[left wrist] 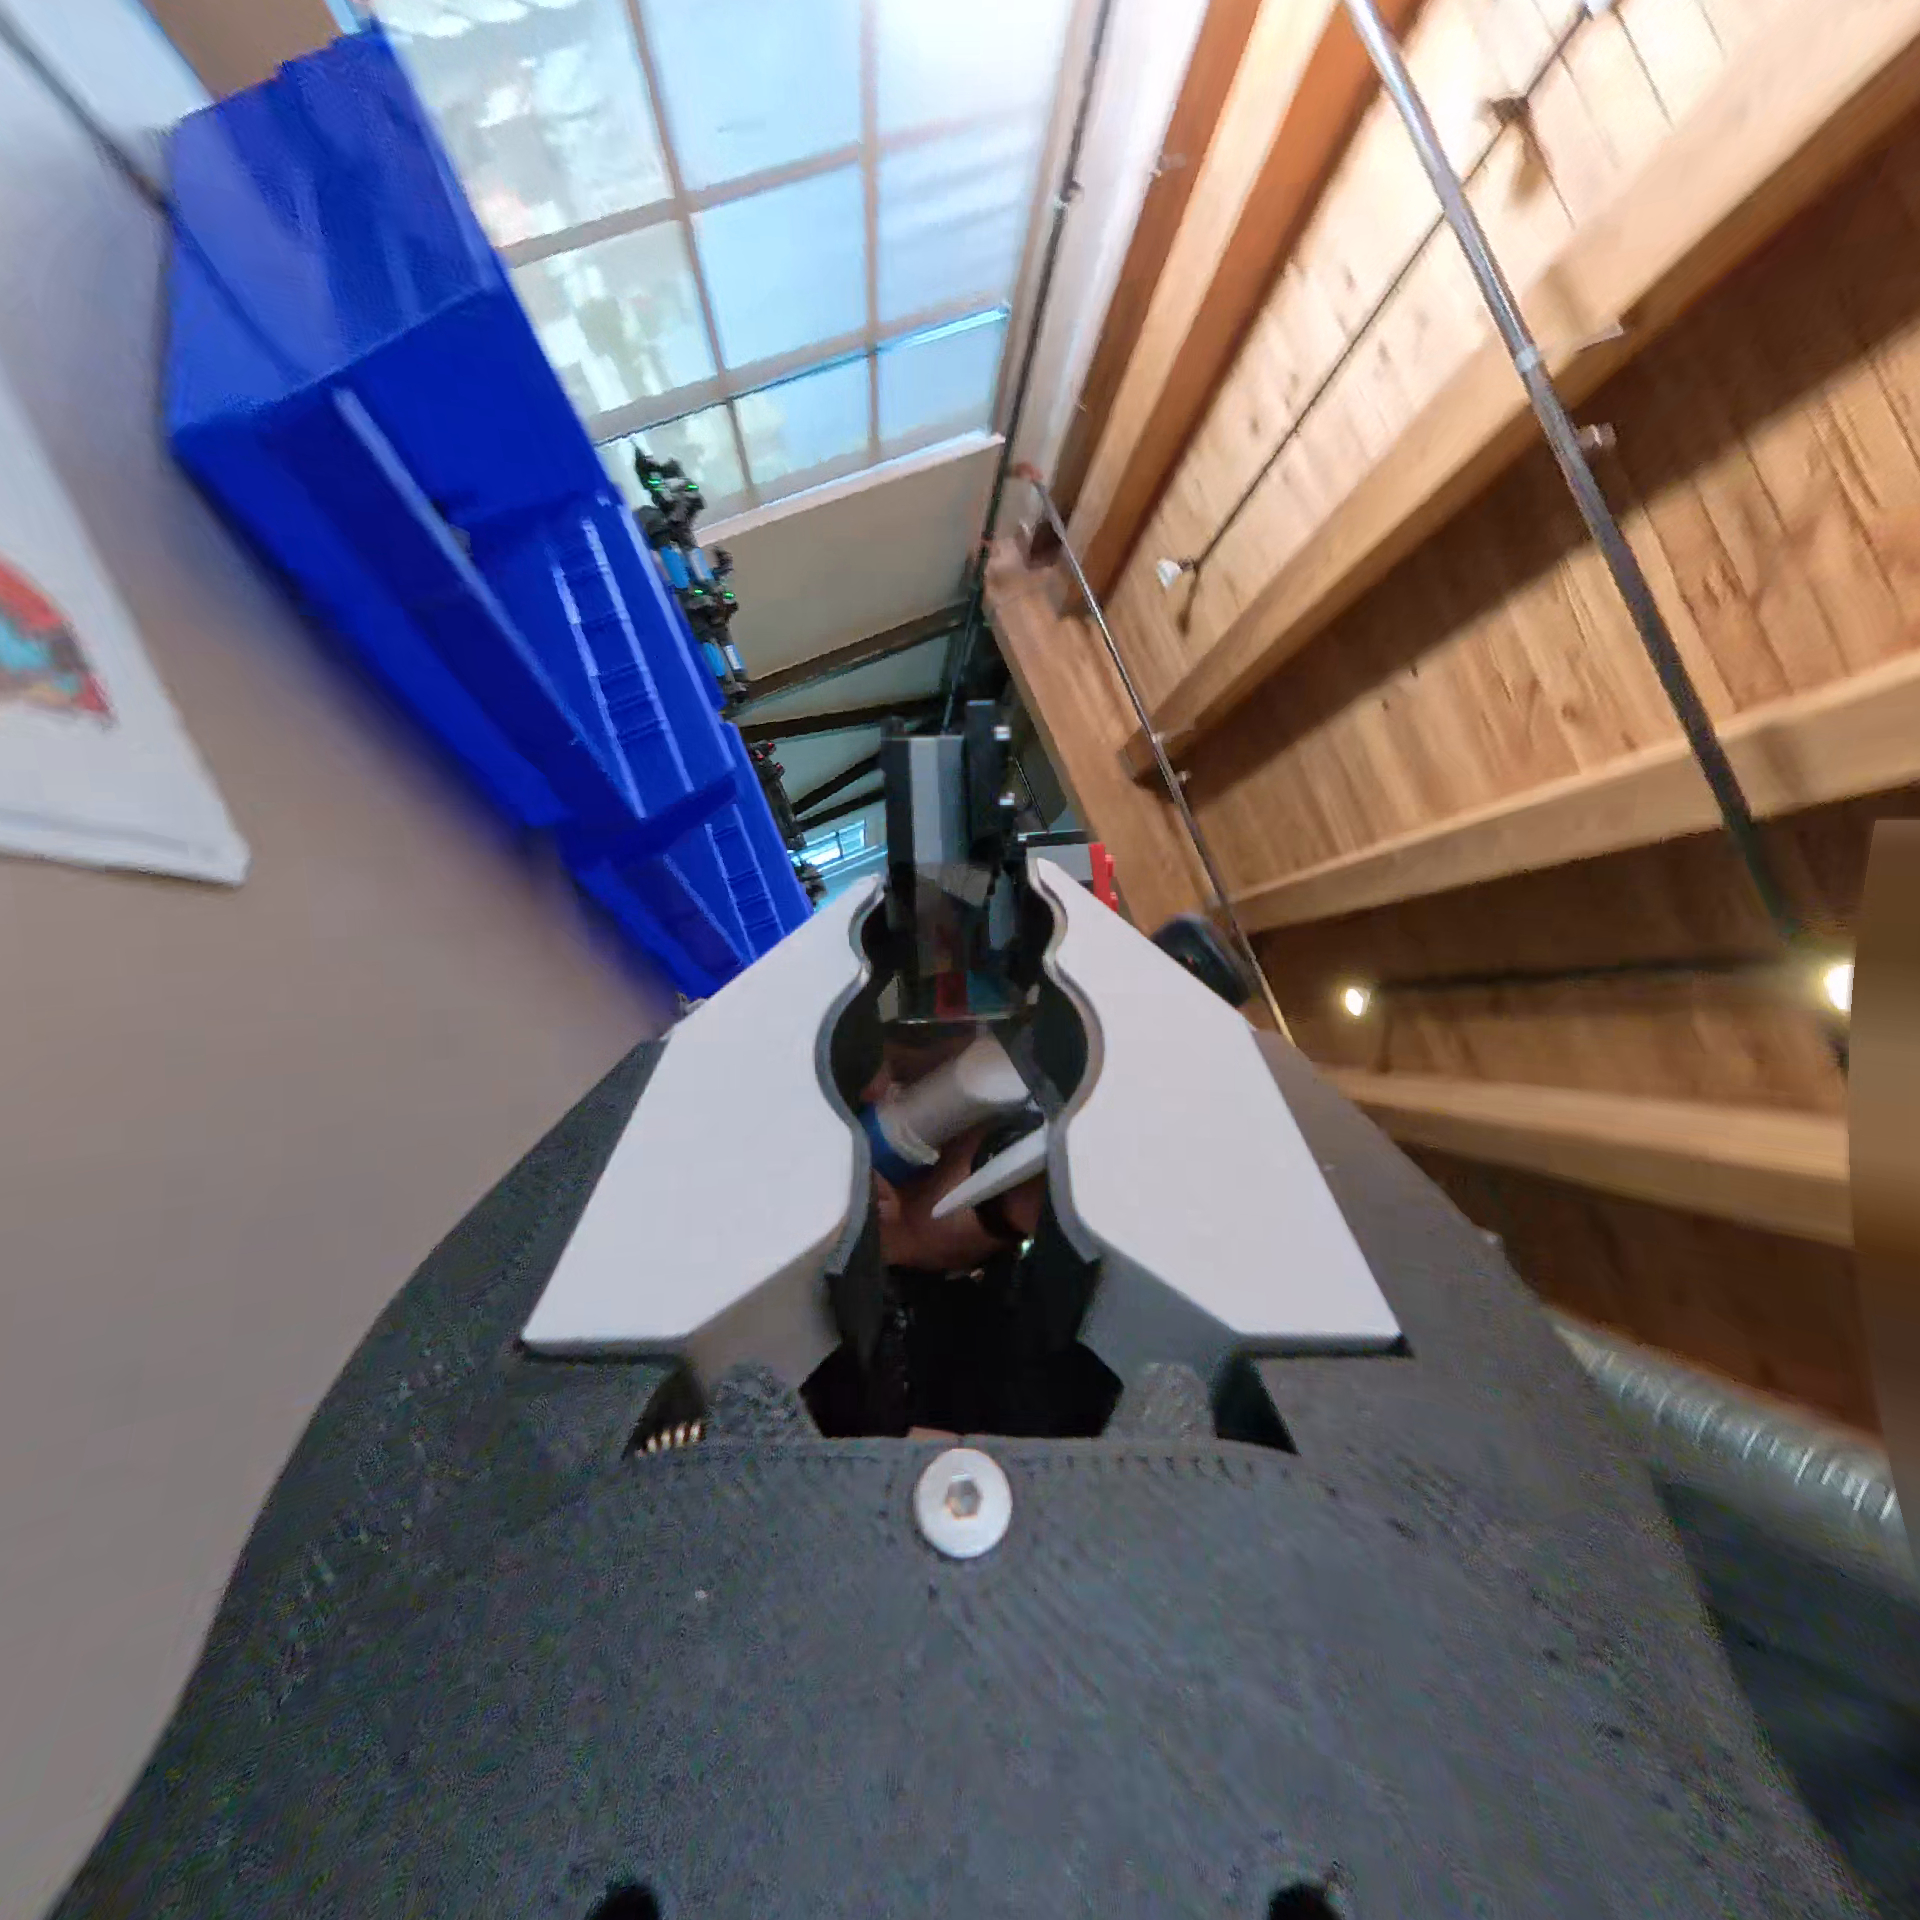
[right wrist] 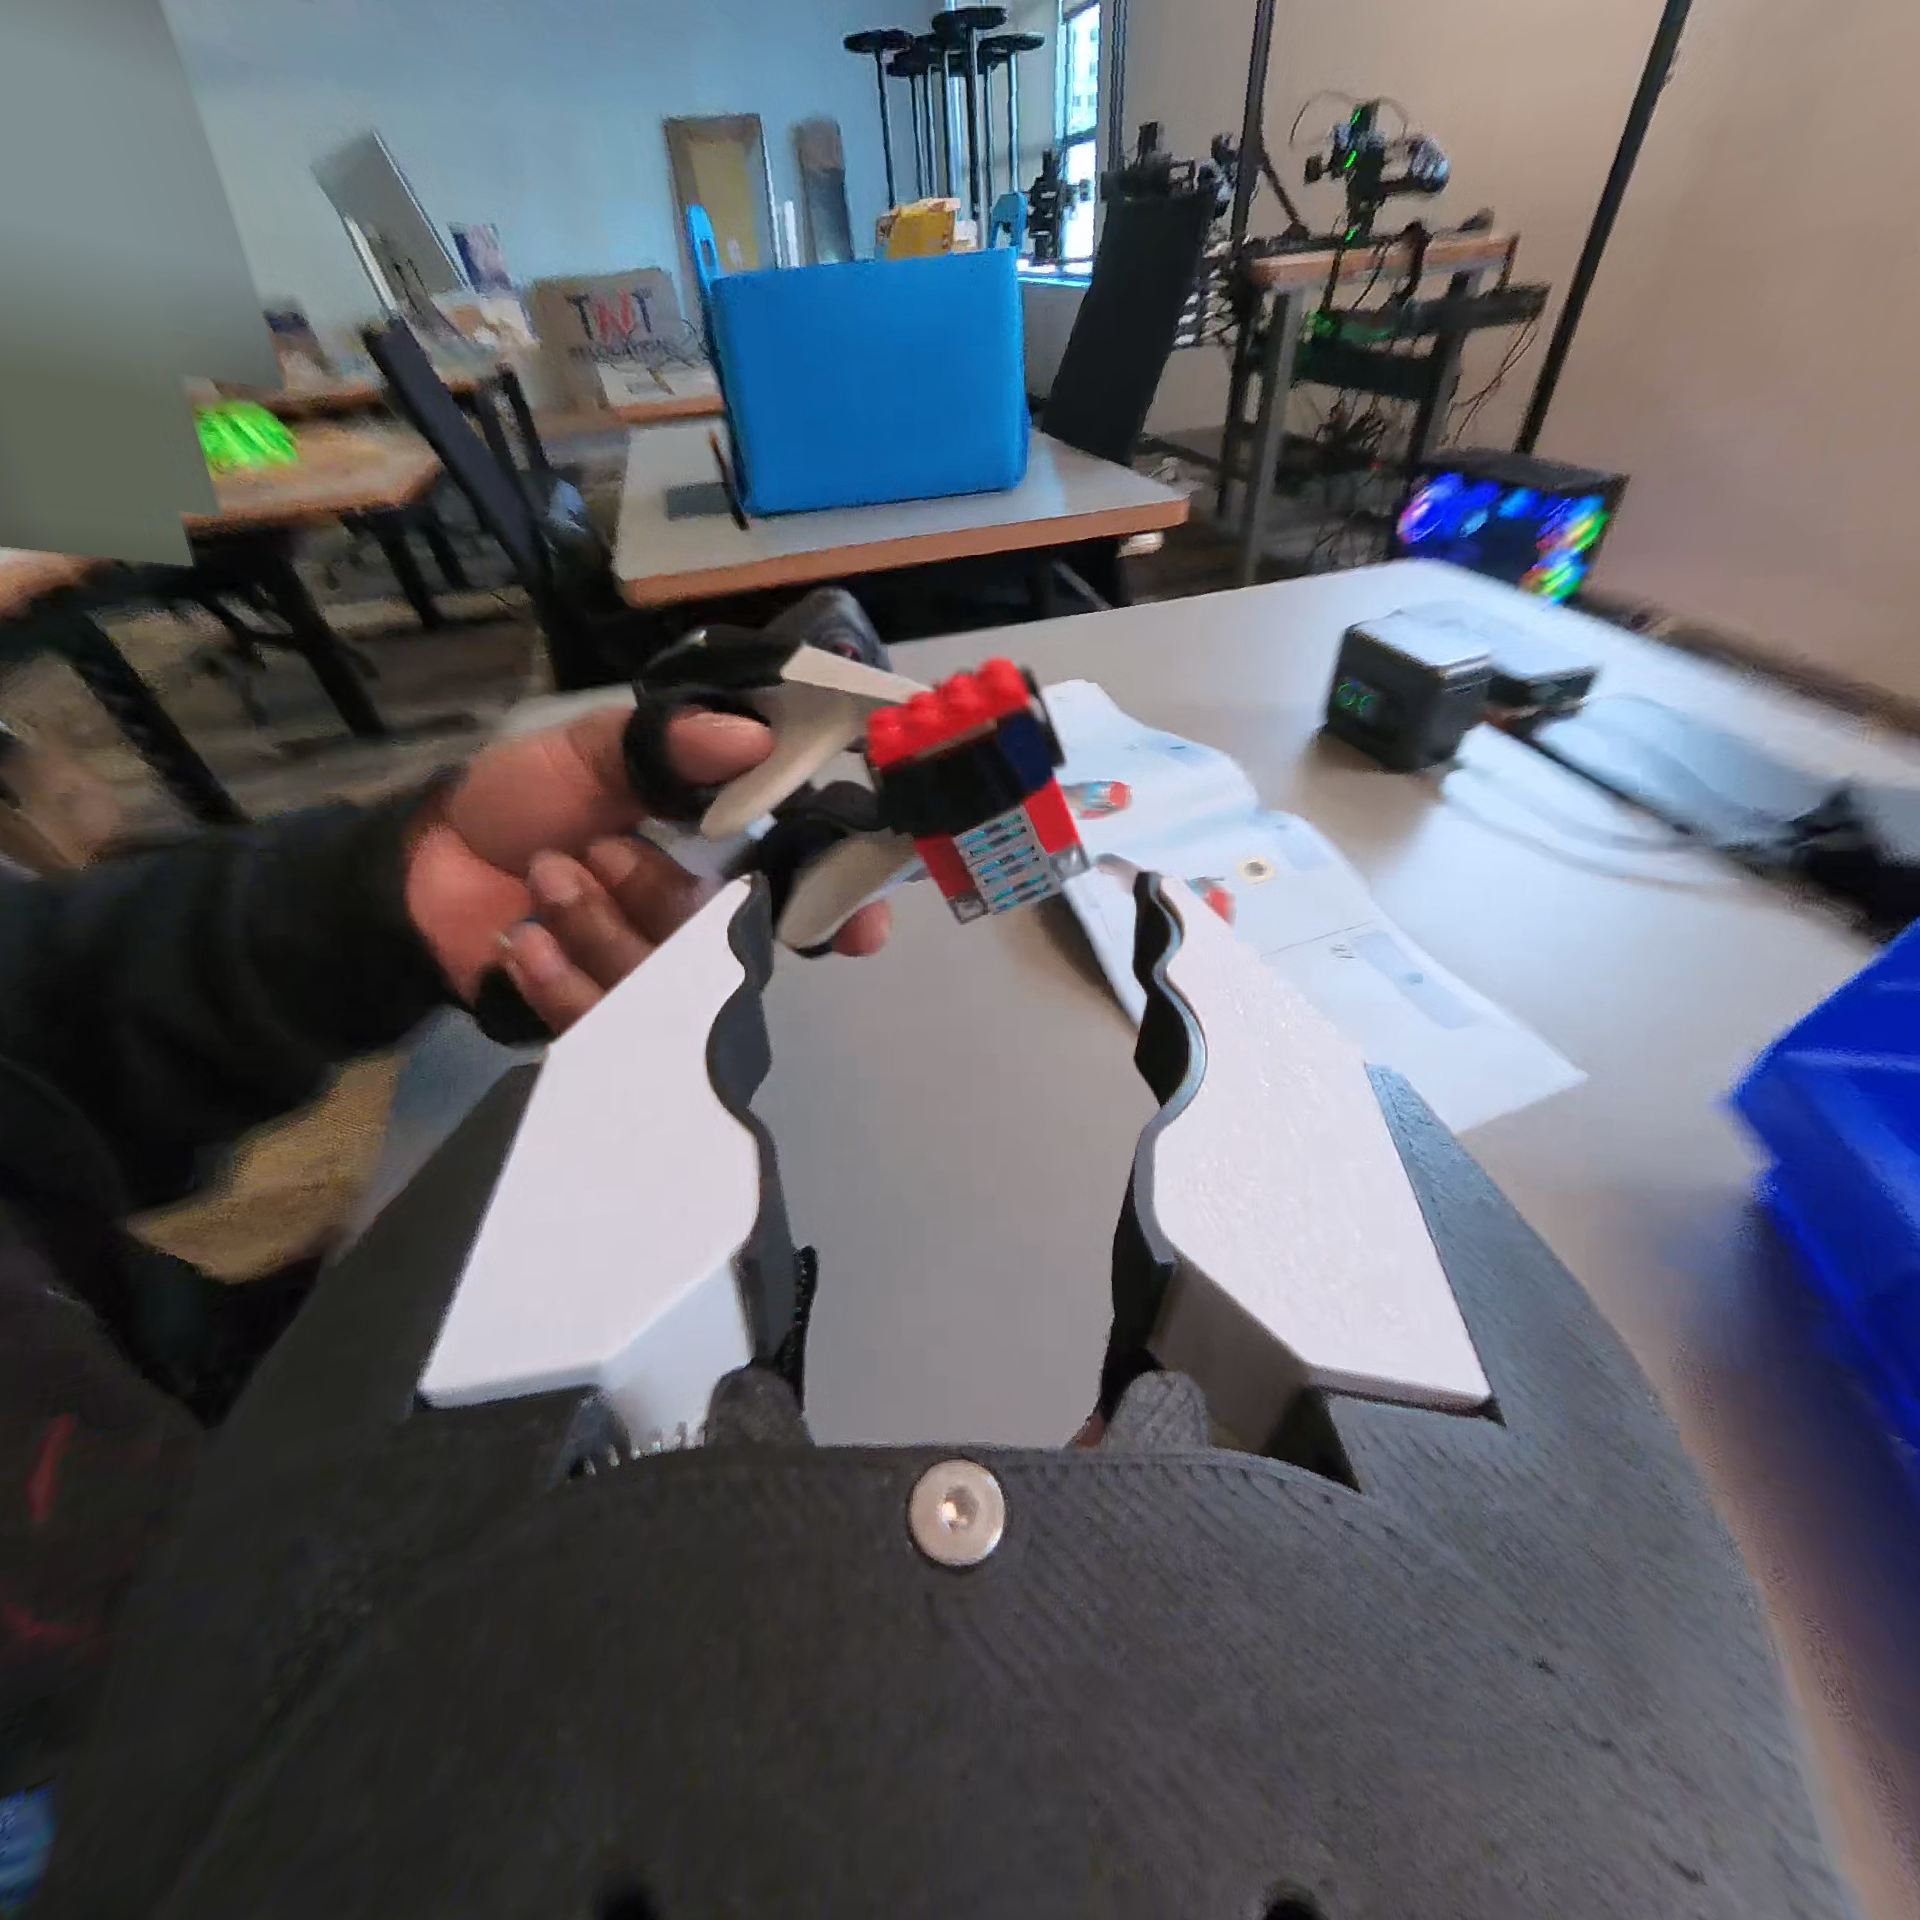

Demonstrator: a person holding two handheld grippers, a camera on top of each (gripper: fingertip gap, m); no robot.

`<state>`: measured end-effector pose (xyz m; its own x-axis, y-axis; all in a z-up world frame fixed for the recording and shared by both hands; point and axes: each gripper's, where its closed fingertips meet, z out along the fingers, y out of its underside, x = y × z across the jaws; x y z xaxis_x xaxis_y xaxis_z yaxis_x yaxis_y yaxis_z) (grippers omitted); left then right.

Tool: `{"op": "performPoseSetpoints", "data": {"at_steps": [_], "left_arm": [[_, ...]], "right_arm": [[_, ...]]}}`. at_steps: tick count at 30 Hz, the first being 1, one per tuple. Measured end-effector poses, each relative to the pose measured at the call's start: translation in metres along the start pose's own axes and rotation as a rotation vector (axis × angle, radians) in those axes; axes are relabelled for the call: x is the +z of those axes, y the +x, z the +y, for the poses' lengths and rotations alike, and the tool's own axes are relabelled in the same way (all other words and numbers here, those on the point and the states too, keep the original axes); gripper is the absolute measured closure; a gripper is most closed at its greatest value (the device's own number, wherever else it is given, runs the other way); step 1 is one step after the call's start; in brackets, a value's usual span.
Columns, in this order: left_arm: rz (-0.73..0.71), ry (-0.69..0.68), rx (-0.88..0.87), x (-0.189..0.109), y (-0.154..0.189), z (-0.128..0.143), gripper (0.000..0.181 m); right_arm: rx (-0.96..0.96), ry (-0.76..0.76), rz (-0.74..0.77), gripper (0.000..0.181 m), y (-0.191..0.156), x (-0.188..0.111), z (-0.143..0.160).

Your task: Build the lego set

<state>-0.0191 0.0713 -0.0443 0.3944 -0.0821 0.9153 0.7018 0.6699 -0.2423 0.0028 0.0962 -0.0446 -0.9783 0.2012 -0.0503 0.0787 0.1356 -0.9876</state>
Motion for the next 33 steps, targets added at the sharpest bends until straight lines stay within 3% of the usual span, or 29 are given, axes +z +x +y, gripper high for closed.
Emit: {"op": "performPoseSetpoints", "data": {"at_steps": [5, 10, 17, 20, 24, 25, 27, 33], "left_arm": [[0.007, 0.049, -0.255, -0.006, -0.016, -0.001, 0.158], [-0.025, 0.077, -0.291, -0.006, -0.02, 0.0, 0.158], [-0.081, 0.108, -0.345, -0.011, -0.028, 0.026, 0.158], [-0.126, 0.113, -0.354, -0.011, -0.034, 0.035, 0.158], [-0.163, 0.102, -0.351, -0.007, -0.034, 0.042, 0.158], [-0.179, 0.104, -0.347, -0.007, -0.036, 0.043, 0.158], [-0.186, 0.098, -0.336, -0.007, -0.037, 0.043, 0.157], [-0.128, 0.07, -0.229, 0.0, -0.019, 0.038, 0.127]], "right_arm": [[-0.406, -0.049, 0.128, 0.116, 0.012, -0.003, 0.014], [-0.835, -0.061, 0.244, 0.121, 0.023, 0.0, 0.023], [-1.267, -0.078, 0.197, 0.096, 0.002, 0.013, 0.022], [-1.395, -0.123, 0.123, 0.093, -0.012, 0.023, 0.036], [-1.418, -0.104, 0.133, 0.11, -0.013, 0.027, 0.045], [-1.403, -0.079, 0.162, 0.124, -0.012, 0.026, 0.041], [-1.367, -0.087, 0.176, 0.127, -0.004, 0.023, 0.041], [-0.98, -0.055, 0.223, 0.128, 0.012, 0.017, 0.034]]}}
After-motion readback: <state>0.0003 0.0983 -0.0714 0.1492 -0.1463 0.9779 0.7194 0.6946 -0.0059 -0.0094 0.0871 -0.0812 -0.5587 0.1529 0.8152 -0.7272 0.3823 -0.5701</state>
